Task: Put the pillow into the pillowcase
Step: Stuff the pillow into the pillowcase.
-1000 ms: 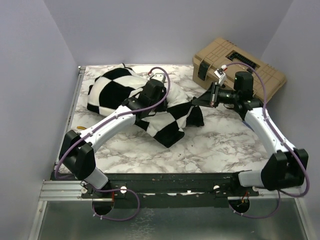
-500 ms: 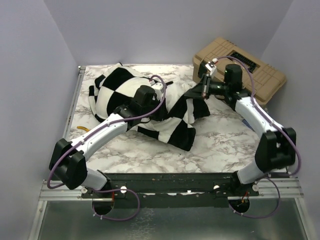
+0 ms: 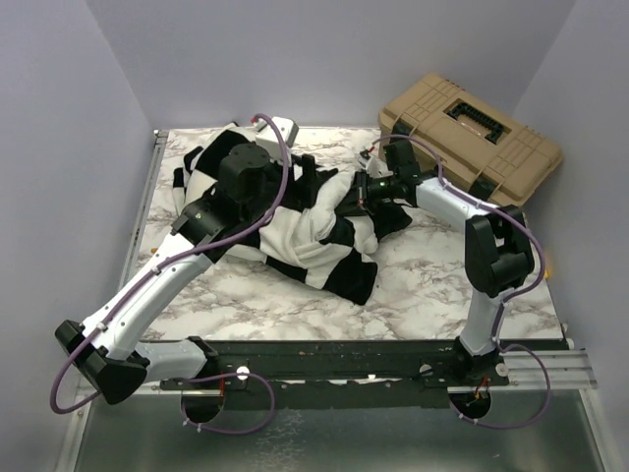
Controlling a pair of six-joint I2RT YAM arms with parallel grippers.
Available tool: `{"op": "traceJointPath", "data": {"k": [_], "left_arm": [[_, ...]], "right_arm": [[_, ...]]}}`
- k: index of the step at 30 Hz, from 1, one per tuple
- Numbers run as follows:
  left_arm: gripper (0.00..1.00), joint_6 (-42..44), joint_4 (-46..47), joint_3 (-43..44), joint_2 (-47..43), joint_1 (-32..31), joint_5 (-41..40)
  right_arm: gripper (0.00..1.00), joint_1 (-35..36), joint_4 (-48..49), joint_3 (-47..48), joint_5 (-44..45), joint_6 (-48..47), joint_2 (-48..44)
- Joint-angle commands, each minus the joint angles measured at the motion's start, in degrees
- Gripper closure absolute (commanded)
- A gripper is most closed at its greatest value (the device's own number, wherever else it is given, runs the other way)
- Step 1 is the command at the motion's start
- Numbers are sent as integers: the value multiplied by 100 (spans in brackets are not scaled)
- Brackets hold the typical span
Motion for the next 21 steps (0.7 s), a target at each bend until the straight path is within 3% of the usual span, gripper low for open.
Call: {"op": "traceJointPath", "data": {"k": [1,7,12,18,21], "left_arm": [[17,-160,-136,666,509,63,-494],[25,-563,-147,1162,1594,107,456],[32,-1031,248,286,2141,105,870],[67,-1615,1250,-1470,2571,134,756],[86,-1941,2058,-1943,3001,104,1322]], "right_arm": [[100,12,-269,-316,491,-375,-144],[100,3,-299,-106,537,-380,-280],[100,-7,-567,232,538,-380,-497],[100,-111,-1122,114,496,-364,-1689],[100,-158,-903,-331,243,-259,-2528]]}}
